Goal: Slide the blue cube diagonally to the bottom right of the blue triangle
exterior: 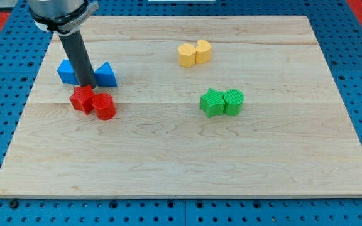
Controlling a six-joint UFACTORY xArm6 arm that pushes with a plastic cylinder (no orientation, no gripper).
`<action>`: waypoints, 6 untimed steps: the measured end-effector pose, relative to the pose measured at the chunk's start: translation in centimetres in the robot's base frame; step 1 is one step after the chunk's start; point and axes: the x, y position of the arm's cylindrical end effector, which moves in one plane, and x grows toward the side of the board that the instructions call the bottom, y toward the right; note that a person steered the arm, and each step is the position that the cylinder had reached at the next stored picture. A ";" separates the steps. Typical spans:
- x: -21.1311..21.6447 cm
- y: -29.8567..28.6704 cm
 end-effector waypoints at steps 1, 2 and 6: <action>-0.1 0.2; 0.0 -4.4; -7.5 -4.9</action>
